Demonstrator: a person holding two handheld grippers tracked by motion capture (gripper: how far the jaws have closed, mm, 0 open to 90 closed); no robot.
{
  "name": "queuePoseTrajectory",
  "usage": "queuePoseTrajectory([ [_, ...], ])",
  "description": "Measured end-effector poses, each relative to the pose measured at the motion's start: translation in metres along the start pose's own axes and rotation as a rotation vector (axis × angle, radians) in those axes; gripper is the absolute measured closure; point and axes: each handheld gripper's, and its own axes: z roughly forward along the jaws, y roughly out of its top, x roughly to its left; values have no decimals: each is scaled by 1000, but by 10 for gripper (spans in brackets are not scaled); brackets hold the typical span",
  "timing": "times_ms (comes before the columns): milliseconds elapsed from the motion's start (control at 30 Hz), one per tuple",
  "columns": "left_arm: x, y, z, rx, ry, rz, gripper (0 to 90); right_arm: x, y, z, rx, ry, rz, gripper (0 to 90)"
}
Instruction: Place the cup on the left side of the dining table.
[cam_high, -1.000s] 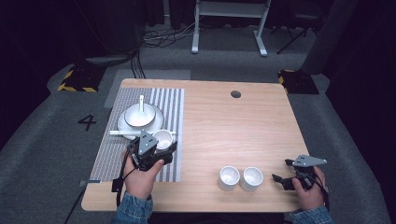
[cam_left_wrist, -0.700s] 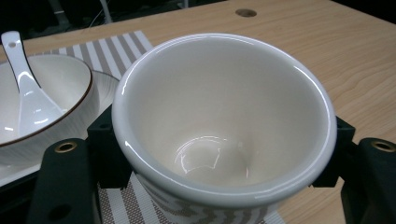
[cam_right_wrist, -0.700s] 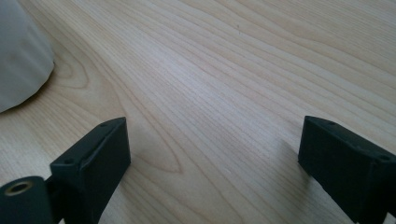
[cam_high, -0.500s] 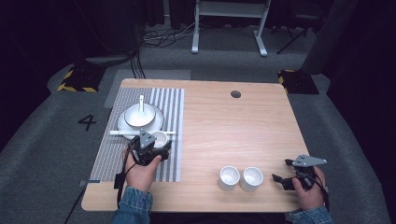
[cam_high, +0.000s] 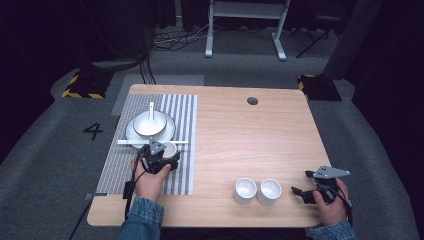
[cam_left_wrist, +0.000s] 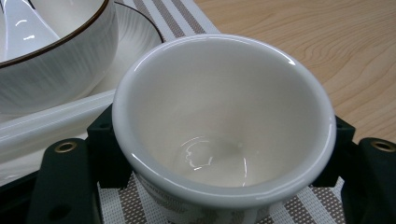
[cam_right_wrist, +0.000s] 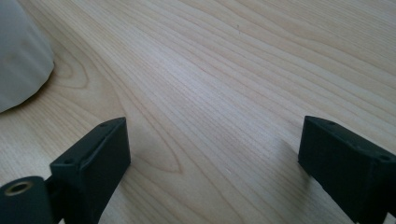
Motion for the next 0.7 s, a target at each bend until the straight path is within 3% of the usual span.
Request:
queuePoseTrajectory([
  [300, 5, -9, 10, 15, 2, 29, 266, 0, 0, 0, 0, 0, 1, 93],
  [700, 7, -14, 11, -8, -9, 7, 263, 0, 0, 0, 0, 0, 0, 93],
])
